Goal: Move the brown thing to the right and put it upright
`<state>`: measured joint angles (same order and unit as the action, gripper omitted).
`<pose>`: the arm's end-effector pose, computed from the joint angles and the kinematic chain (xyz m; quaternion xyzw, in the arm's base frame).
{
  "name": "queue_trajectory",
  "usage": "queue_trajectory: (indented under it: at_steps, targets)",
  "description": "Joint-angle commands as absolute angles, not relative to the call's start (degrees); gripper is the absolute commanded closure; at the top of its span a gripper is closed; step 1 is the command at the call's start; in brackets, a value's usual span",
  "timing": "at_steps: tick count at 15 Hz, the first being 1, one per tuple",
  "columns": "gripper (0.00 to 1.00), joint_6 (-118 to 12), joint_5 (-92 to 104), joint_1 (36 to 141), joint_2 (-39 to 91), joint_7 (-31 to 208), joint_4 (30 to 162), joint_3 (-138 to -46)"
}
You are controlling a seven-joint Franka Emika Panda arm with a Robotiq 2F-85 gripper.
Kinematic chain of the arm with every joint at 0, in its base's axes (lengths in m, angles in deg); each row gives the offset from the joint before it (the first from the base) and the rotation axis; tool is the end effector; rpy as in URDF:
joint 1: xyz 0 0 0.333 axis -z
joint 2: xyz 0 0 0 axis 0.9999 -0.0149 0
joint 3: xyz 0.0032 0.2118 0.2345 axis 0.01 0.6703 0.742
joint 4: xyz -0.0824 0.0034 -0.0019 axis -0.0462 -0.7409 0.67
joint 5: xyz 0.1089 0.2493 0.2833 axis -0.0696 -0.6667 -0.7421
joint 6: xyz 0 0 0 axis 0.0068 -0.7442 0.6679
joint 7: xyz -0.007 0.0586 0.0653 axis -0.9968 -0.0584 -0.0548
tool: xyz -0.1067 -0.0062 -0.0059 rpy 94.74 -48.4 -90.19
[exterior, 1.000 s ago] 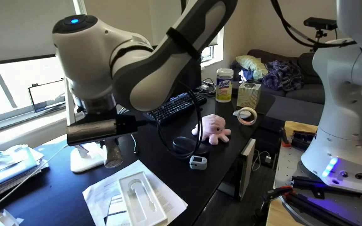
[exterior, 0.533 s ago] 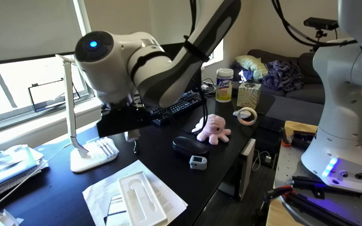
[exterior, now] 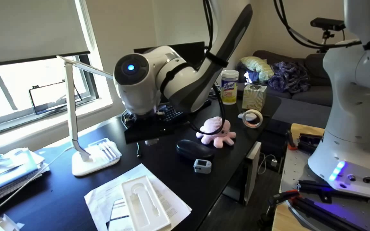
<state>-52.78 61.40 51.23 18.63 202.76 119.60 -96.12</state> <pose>0.5233 0.2867 0.2437 0.8640 -0.3505 0.3325 0.1415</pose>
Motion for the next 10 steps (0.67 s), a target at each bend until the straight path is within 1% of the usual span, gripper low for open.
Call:
queue_trajectory:
  at_steps: [1,3,8,10]
  targets:
    - [0.86,-48.94,64.90,55.48,18.22,205.68,118.69,-90.46]
    - [0.86,-45.91,70.79,55.49,16.07,210.02,117.54,-88.52]
    - [0.86,-44.23,84.49,55.55,8.62,224.33,114.36,-83.51]
    - [0.86,-38.60,89.86,54.70,6.23,230.08,112.70,-82.64]
